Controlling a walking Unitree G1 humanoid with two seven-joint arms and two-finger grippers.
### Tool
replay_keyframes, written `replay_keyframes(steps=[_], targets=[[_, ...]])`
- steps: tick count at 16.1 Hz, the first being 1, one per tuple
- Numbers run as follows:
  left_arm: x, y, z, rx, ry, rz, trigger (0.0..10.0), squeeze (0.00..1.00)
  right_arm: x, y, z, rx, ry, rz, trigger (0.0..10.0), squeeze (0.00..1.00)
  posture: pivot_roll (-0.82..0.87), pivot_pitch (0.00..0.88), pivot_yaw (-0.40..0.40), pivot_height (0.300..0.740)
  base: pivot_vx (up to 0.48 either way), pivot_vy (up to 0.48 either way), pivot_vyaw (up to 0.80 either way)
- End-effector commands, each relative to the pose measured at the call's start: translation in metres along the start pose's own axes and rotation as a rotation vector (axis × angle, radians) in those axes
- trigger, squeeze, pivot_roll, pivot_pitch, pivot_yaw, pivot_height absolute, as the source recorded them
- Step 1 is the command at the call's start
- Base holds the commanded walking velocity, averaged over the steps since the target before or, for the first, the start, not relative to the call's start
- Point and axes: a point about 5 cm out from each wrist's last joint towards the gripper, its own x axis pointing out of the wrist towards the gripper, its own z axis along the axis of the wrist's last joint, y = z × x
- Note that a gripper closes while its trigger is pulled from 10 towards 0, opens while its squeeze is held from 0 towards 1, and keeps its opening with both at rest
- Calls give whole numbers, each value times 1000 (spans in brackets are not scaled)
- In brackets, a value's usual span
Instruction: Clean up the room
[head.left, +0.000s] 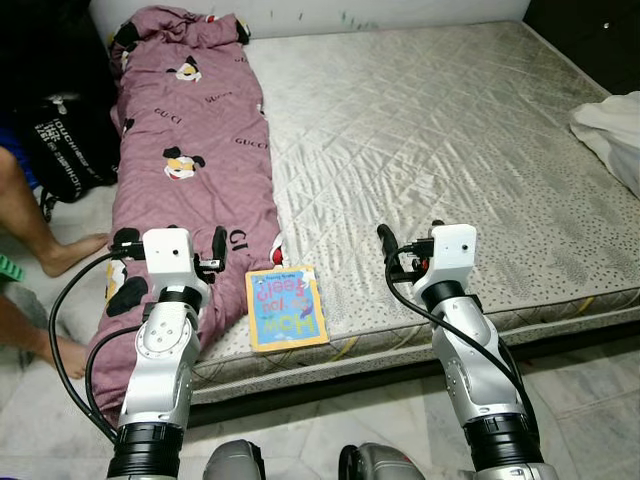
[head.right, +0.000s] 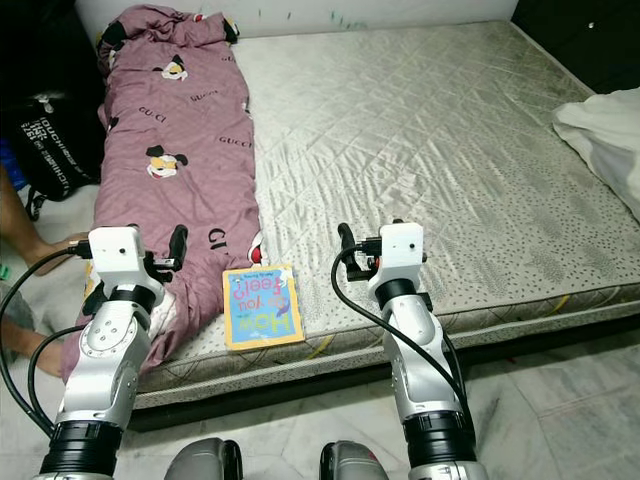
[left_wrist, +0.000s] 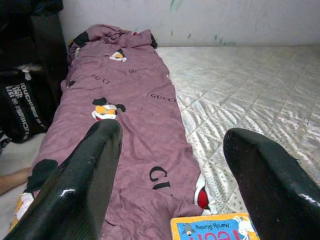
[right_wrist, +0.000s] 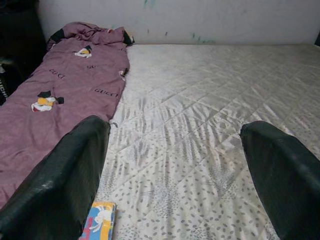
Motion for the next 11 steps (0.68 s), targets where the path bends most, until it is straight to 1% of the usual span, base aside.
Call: replay_keyframes(steps=[1,3,5,8,11], targets=[[0,1,0,-12,8,9,10000,0,1,0,4,-10,-6,-1,10000,0,18,108,3,679,0,0,0],[1,0,0,-14,9,9,10000,0,1,0,4,-14,-6,-1,10000,0,18,108,3,659,0,0,0],[1,0,0,-19,10,10,10000,0,1,0,4,-16,-6,-2,10000,0,16,110,0,624,0,0,0],[1,0,0,-25,11,17,10000,0,1,0,4,-17,-7,0,10000,0,16,110,0,595,0,0,0],[2,1,1,-36,9,32,10000,0,2,-1,4,-19,-5,3,10000,0,16,109,-1,595,0,0,0]])
